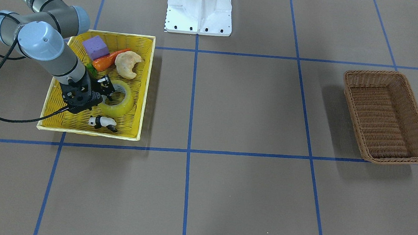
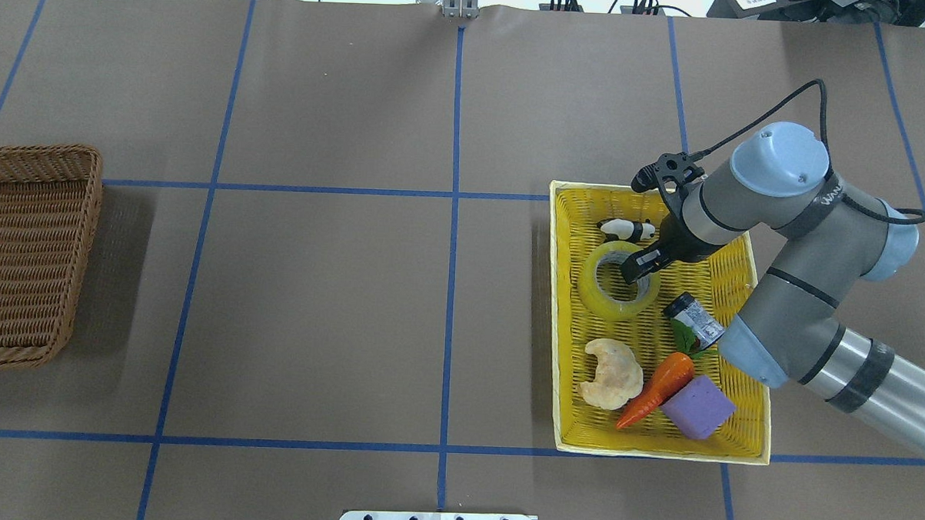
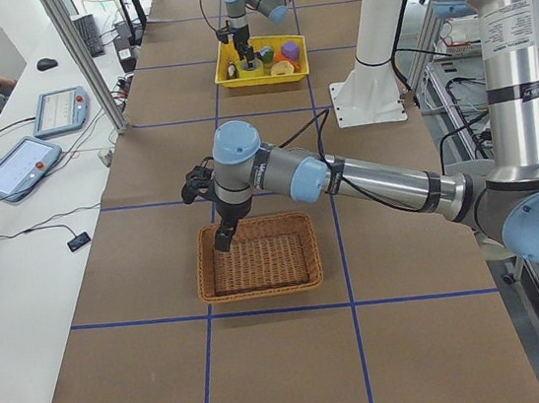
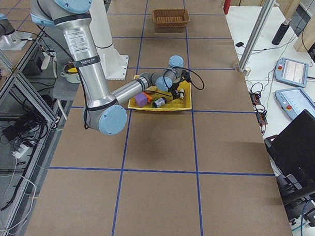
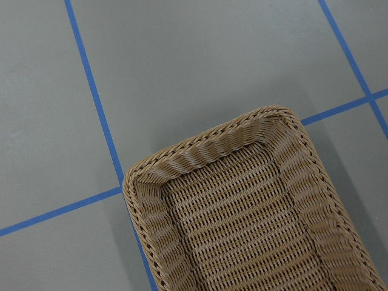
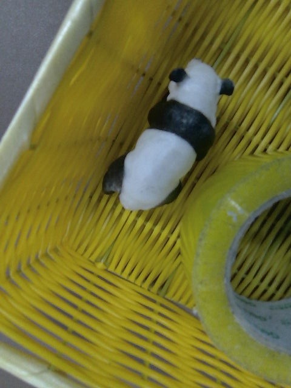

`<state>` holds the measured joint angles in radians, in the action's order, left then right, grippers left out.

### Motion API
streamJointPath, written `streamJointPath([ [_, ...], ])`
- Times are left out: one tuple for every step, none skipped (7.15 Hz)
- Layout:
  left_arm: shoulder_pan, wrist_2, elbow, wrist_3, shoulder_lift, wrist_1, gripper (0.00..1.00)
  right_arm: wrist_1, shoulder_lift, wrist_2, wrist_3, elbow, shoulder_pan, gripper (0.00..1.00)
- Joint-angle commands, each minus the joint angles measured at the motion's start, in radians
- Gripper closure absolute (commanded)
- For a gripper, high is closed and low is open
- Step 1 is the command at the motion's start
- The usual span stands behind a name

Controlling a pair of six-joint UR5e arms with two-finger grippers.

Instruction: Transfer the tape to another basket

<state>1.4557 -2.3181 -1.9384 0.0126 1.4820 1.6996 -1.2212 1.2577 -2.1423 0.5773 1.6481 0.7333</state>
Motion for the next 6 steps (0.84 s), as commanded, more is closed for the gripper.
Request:
streamJointPath([
  [0.0,0.0,-0.001,0.01,0.0,0.0,0.02,0.009,0.005,-0.007,0.012,0.01,0.003,1.0],
  [0.0,-0.001,-0.002,0.027,0.0,0.002,0.02,0.009,0.005,-0.046,0.018,0.031,0.029,1.0],
  [-0.001,-0.001,-0.002,0.029,0.001,0.002,0.02,0.008,0.003,-0.121,0.021,0.048,0.076,1.0],
  [-0.001,-0.003,-0.002,0.029,0.001,0.002,0.02,0.008,0.0,-0.198,0.027,0.062,0.131,1.0],
  [-0.001,-0.012,-0.01,0.088,0.011,0.005,0.02,0.009,-0.016,-0.247,0.067,0.064,0.165,1.0],
  [-0.018,-0.015,-0.016,0.183,0.012,0.062,0.02,0.011,-0.062,-0.28,0.14,0.062,0.166,1.0],
])
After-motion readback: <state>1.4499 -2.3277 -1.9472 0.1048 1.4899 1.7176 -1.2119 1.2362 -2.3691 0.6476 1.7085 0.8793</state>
